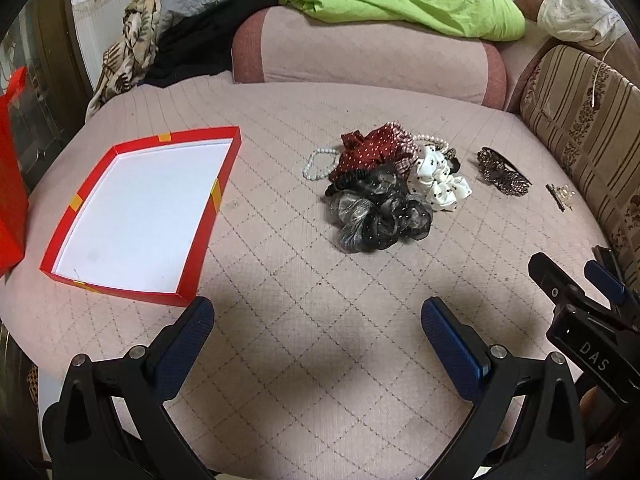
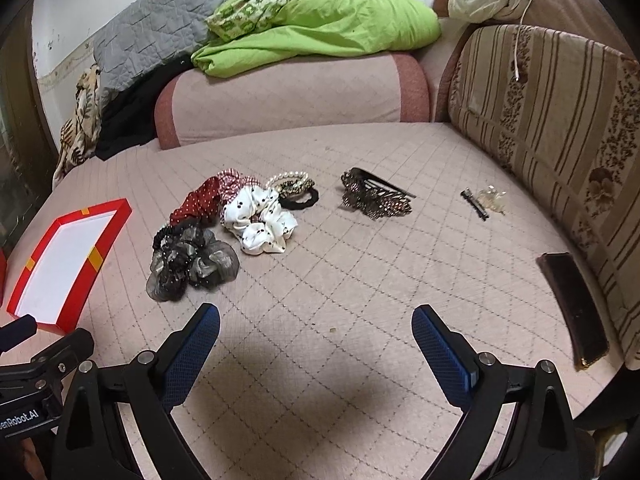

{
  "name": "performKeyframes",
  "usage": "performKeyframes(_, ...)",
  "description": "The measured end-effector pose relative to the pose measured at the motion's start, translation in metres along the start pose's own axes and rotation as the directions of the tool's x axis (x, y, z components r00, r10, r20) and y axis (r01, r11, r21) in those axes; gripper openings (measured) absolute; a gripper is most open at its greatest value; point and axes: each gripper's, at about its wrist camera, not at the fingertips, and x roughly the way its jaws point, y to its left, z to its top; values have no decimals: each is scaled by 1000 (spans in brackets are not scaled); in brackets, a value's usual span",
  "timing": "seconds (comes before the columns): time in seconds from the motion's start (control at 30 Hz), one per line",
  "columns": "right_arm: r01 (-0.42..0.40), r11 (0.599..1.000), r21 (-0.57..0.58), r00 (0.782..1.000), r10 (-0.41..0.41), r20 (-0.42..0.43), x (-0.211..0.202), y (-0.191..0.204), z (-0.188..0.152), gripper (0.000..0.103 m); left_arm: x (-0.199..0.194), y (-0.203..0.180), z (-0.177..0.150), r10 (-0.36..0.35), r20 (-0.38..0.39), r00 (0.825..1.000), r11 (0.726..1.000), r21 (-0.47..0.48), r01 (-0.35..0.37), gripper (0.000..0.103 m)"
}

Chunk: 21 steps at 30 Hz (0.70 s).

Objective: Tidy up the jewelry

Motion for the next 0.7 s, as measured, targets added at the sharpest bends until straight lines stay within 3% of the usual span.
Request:
performKeyframes(0.43, -68, 997, 32, 998, 69, -11, 20, -6, 15, 97, 10, 20, 19, 2, 6, 1000, 999, -49, -2, 103)
performKeyframes(0.7, -138, 988, 65, 989, 141, -45, 38, -10, 31, 90, 23, 13, 35, -65, -20, 998, 997, -39, 64, 103)
